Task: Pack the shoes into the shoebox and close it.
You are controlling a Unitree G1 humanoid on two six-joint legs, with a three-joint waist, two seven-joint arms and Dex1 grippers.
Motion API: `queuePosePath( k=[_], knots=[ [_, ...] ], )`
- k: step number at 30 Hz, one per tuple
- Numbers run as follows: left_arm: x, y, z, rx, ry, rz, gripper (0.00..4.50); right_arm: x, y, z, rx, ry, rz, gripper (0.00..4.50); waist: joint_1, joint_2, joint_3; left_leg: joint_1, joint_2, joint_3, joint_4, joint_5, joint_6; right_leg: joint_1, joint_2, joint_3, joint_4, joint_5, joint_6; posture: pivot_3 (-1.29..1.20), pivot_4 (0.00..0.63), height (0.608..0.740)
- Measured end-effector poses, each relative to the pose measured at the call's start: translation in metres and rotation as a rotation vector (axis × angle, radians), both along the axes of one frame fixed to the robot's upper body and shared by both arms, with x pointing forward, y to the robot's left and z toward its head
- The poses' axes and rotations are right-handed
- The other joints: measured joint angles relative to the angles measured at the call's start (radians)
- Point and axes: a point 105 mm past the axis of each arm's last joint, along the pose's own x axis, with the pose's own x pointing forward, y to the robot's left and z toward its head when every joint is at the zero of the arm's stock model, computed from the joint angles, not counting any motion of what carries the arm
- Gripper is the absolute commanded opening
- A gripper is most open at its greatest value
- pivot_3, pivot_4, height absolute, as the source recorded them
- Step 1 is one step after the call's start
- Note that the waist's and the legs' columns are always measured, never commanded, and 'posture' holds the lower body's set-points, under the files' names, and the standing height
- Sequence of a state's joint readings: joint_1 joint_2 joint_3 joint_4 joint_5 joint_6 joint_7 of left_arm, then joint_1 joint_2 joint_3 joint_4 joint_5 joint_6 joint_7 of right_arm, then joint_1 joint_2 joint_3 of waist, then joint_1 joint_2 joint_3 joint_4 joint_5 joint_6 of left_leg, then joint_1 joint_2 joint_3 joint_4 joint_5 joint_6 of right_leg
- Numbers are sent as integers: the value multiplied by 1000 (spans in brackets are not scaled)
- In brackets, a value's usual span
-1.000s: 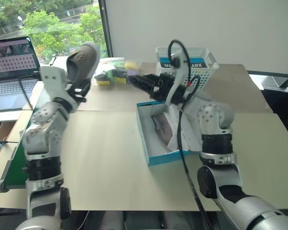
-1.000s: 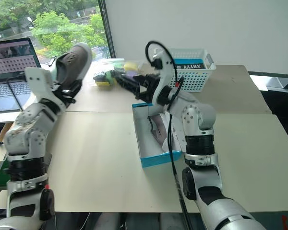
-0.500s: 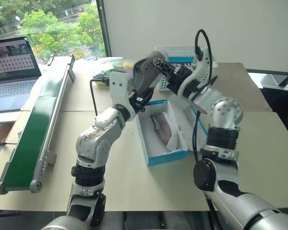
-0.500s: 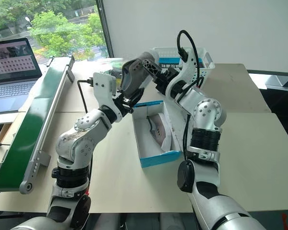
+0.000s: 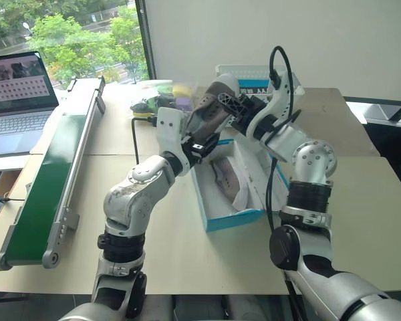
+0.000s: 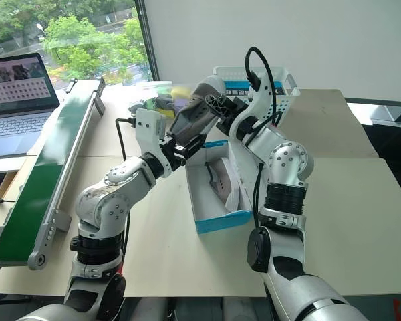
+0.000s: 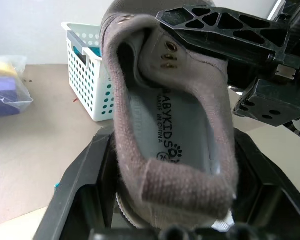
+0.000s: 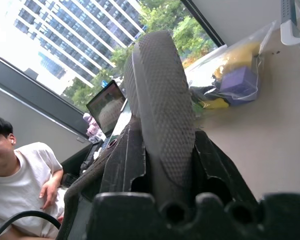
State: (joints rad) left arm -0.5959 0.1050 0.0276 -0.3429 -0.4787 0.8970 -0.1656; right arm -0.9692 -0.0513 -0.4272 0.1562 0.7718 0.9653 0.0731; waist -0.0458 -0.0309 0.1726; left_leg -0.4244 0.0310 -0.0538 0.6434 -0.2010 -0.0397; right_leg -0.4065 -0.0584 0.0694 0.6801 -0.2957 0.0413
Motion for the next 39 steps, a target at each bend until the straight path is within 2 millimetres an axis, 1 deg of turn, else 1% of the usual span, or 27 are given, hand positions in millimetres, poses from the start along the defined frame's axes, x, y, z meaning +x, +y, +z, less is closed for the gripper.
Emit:
queuePosePath(
  k=[1, 4, 6, 8, 10, 12, 14, 16, 19, 21, 25, 27, 28, 32, 34, 37, 39],
  knots=[
    [-1, 3, 2, -7, 2, -5, 4500, 0, -3, 1, -5, -2, -7, 373, 1, 0, 0, 0, 0, 0, 0, 0, 0, 0, 0, 0, 0, 0, 0, 0, 150, 740],
    [-5, 9, 6, -11, 3, -22, 4500, 1, -9, 2, -13, -8, -26, 359, 1, 0, 0, 0, 0, 0, 0, 0, 0, 0, 0, 0, 0, 0, 0, 0, 150, 740],
    [-11, 11, 5, 8, 27, -62, 4500, 3, -14, 3, -53, -17, -38, 358, 1, 0, 0, 0, 0, 0, 0, 0, 0, 0, 0, 0, 0, 0, 0, 0, 150, 740],
    [-16, 19, 6, 37, 33, -84, 4500, 5, -28, 5, -138, -39, -80, 358, 1, 1, 1, 0, 0, 0, 0, 0, 0, 0, 0, 0, -1, 0, 0, 0, 150, 740],
    [-18, 33, 7, 77, 38, -74, 4500, 7, -44, 8, -254, -66, -125, 358, 1, 1, 1, 0, 0, 0, 0, 0, 0, 0, 0, 0, -2, 0, 0, 0, 150, 740],
    [-18, 42, 4, 107, 51, -70, 4500, 8, -49, 10, -330, -79, -123, 358, -1, 1, 1, 1, 0, 0, 0, 0, 0, 0, 0, 0, -2, 0, 0, 0, 150, 740],
    [-21, 43, 2, 145, 63, -98, 4500, 4, -46, 6, -388, -60, -71, 358, -5, 1, 1, 1, 0, 0, 0, 0, 0, 0, 1, 0, -2, 0, 0, 0, 150, 740],
    [-28, 41, 1, 192, 62, -153, 4500, -2, -40, -11, -459, 13, 21, 358, -4, 1, 1, 1, 0, 0, -1, 0, 0, 1, 1, 0, -2, 0, 0, 0, 150, 740],
    [-38, 25, -1, 209, 54, -240, 4500, -10, -31, -40, -493, 110, 119, 358, 1, 1, 1, 0, 0, 0, 0, 0, 0, 1, 0, 0, -4, 0, 0, 0, 150, 740],
    [-42, 17, -2, 215, 48, -271, 4500, -14, -25, -47, -490, 135, 161, 358, 2, 1, 1, 0, 0, 0, 0, 0, 0, 1, 0, 0, -4, 0, 0, 0, 150, 740],
    [-44, 15, -5, 220, 55, -276, 4500, -27, -6, -48, -453, 124, 241, 358, -1, 1, 1, 1, 0, 0, 0, 0, 0, 1, 1, 0, -3, 0, 0, 0, 150, 740],
    [-44, 16, -6, 221, 59, -272, 4500, -32, 0, -55, -445, 130, 260, 358, 1, 1, 1, 1, 0, -1, 0, 0, 0, 1, 1, 0, -3, 0, 0, 0, 150, 740],
    [-43, 16, -5, 221, 59, -269, 4500, -34, 3, -62, -439, 150, 273, 358, 2, 1, 1, 1, 0, -1, 0, 0, 0, 1, 0, 0, -3, 0, 0, 0, 150, 740],
    [-45, 15, -5, 215, 62, -277, 4500, -43, 3, -100, -409, 273, 293, 358, 7, 1, 1, 1, 0, -1, 0, 0, 0, 2, 0, 0, -3, 0, 0, 0, 150, 740],
    [-46, 15, -6, 219, 69, -280, 4500, -46, -1, -115, -412, 309, 289, 358, 6, 1, 1, 1, 0, -1, 0, 0, 0, 2, 0, 0, -3, 0, 0, 0, 150, 740],
    [-46, 16, -6, 224, 72, -280, 4500, -46, 0, -118, -436, 289, 283, 358, 3, 1, 1, 3, 0, -1, 0, 0, 0, 3, 1, 0, -3, 0, 0, 0, 150, 740],
    [-47, 16, -5, 226, 68, -277, 4500, -44, 4, -121, -483, 271, 276, 358, 2, 1, 0, 4, 0, 0, 0, 0, 0, 4, 1, 0, -3, 0, 0, 0, 150, 740]
  ],
)
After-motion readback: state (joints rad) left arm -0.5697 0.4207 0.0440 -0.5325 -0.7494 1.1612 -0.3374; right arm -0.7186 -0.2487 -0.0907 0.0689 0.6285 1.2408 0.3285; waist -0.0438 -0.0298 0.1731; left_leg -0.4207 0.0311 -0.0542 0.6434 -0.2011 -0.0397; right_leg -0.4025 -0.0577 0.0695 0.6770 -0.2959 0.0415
